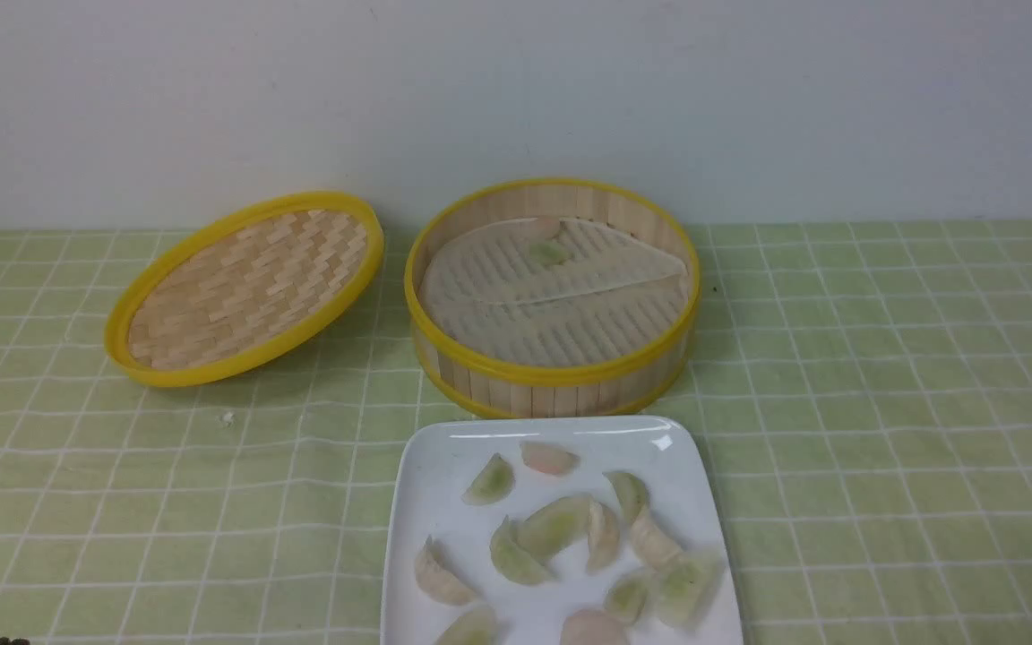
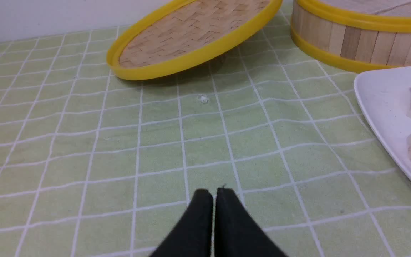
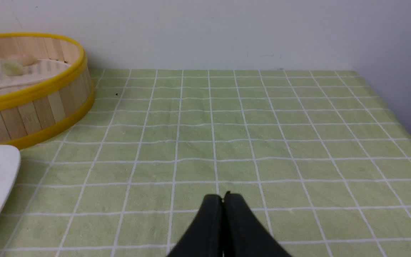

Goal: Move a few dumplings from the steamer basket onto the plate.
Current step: Use the left arm to grab a dumpling from the steamer

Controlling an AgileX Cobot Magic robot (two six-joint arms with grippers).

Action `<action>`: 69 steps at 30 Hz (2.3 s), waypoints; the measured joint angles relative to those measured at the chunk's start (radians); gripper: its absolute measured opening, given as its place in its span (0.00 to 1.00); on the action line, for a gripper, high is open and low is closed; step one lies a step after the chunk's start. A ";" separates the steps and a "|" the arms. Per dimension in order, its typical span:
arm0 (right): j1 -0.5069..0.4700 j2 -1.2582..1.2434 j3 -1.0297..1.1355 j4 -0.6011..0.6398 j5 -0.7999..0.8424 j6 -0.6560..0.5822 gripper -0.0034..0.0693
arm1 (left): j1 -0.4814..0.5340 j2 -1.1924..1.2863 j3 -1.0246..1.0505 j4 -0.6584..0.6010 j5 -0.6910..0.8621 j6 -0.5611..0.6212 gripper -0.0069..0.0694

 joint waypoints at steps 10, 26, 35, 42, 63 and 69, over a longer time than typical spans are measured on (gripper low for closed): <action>0.000 0.000 0.000 0.000 0.000 0.000 0.03 | 0.000 0.000 0.000 0.000 0.000 0.000 0.08; 0.000 0.000 0.000 0.000 0.000 0.000 0.03 | 0.000 0.000 0.000 0.000 0.000 0.000 0.08; 0.000 0.000 0.000 0.000 0.000 0.016 0.03 | 0.000 0.000 0.000 0.004 0.000 0.000 0.08; 0.000 0.000 0.000 0.000 0.000 0.018 0.03 | 0.000 0.000 0.002 -0.128 -0.174 -0.096 0.08; 0.000 0.000 0.008 0.028 -0.119 0.059 0.03 | 0.000 0.042 -0.221 -0.391 -0.494 -0.179 0.08; 0.000 0.000 0.008 0.223 -0.404 0.243 0.03 | 0.000 0.360 -0.592 -0.298 0.052 -0.147 0.08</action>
